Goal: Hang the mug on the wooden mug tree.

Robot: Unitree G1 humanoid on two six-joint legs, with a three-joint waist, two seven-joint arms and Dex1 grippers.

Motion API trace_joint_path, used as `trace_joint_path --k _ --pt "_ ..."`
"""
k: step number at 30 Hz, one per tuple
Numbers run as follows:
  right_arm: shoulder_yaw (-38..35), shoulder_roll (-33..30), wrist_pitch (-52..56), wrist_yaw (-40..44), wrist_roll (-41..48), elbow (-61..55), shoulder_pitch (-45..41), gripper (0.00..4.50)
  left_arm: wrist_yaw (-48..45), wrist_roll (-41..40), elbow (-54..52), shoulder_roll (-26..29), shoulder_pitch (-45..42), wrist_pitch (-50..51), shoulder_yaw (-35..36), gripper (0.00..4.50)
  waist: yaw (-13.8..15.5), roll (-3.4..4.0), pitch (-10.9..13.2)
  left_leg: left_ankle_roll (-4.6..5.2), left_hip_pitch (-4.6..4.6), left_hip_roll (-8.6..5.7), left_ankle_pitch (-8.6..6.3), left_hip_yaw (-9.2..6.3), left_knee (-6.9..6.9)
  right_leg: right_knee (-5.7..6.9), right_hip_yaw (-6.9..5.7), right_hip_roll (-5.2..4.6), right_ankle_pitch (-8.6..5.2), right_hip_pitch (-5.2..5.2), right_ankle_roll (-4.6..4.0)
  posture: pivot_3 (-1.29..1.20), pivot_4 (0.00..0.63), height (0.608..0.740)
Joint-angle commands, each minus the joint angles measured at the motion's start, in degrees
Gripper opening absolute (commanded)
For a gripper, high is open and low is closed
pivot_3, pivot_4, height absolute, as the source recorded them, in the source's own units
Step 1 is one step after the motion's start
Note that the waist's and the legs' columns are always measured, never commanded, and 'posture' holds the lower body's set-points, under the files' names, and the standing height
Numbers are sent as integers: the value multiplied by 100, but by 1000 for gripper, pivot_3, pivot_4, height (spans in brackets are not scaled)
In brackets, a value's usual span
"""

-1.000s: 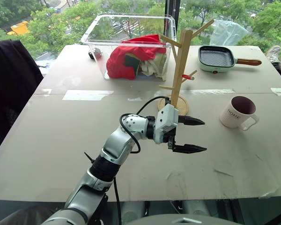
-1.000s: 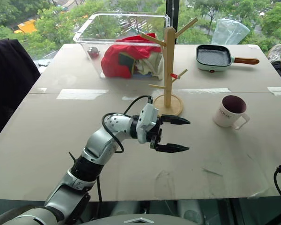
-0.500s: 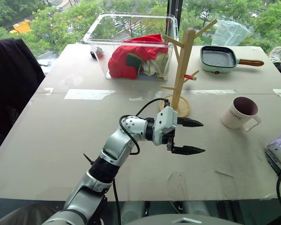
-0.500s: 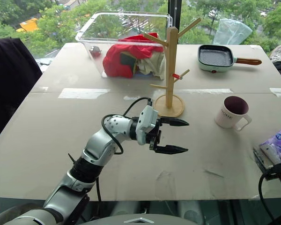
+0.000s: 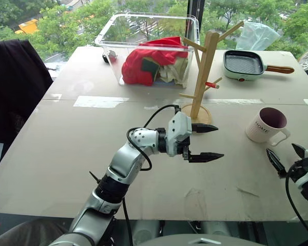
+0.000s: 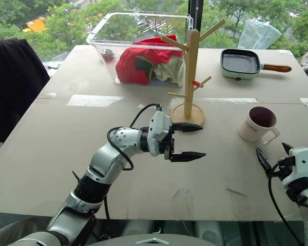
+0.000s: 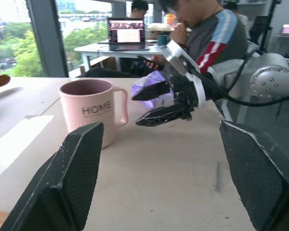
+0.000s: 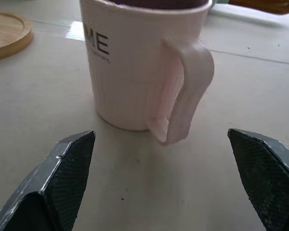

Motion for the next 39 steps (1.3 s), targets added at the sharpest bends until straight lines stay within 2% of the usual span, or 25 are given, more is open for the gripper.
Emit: trace_joint_path --k 1,11,18,19,20,24,25,28,39 --pt "-64 25 -120 40 168 417 -419 4469 163 -181 -433 -71 2 112 107 3924 -2 1 -1 0 2 0 0 3 0 0 4 0 0 1 0 0 150 740" --pt "44 -48 -552 384 36 1495 -932 4469 908 588 -397 -1 -14 386 -123 3924 2 2 -1 0 3 -4 0 2 1 2 2 1 1 3 1 0 150 740" --pt "36 -7 -729 524 93 1599 -953 4469 942 608 -518 22 40 530 -204 3924 1 2 -1 0 4 -3 0 1 0 3 1 2 1 3 1 0 150 740" --pt "33 7 -751 532 107 1590 -957 3972 933 607 -526 34 42 535 -218 3924 1 2 -1 0 3 -3 0 1 1 3 1 1 1 3 1 0 150 740" --pt "27 23 -765 541 135 1578 -965 3719 922 606 -528 47 42 540 -234 3924 0 2 -1 0 4 -3 0 2 1 3 2 1 1 3 1 0 150 740" --pt "15 46 -802 572 210 1535 -963 1893 895 597 -521 73 42 538 -266 3924 0 2 -1 0 4 -3 0 2 1 4 2 1 1 3 1 0 150 740" --pt "12 44 -808 574 223 1526 -952 1256 896 592 -530 76 45 541 -269 3924 0 2 -1 0 4 -3 0 1 1 5 2 1 1 3 1 0 150 740" --pt "16 34 -882 544 192 1558 -938 45 891 592 -516 74 44 536 -289 3924 1 2 -1 0 5 -3 0 2 0 5 2 1 1 3 1 0 150 740" --pt "188 -13 -936 450 75 1458 -1161 2 861 571 -609 161 182 555 -267 3924 -16 3 -1 0 5 -2 0 2 0 5 3 1 1 3 1 0 150 740"
